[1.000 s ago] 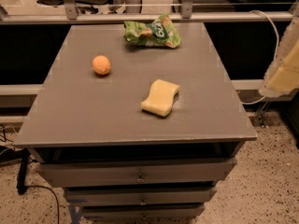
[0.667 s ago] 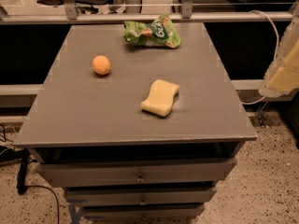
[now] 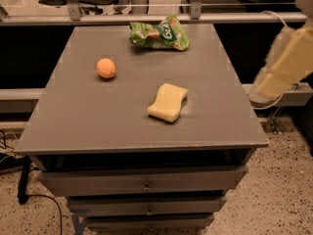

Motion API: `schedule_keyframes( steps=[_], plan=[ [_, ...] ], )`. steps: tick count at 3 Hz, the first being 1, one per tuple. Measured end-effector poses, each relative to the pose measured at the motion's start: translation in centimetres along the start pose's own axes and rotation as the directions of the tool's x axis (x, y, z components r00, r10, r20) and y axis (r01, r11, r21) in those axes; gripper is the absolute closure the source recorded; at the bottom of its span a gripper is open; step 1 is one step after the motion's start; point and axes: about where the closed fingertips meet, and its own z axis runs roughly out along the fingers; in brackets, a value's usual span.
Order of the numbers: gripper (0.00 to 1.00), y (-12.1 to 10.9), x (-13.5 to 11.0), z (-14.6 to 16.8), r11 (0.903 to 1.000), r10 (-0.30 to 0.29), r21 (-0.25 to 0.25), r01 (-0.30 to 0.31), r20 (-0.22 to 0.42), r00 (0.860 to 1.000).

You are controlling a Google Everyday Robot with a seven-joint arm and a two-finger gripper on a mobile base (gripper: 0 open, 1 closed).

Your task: Pick orange

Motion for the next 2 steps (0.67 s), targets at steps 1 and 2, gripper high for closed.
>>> schedule_keyframes(
  steps=[1,2],
  plan=[
    [0.0,0.6,-2.6,6.9,0.9955,0.08,-0.063,-0.071,0.156,0.985],
    [0.0,0.7,-5.1,12.6,0.9843,0.159,-0.119,-0.13,0.271,0.949]
  ],
)
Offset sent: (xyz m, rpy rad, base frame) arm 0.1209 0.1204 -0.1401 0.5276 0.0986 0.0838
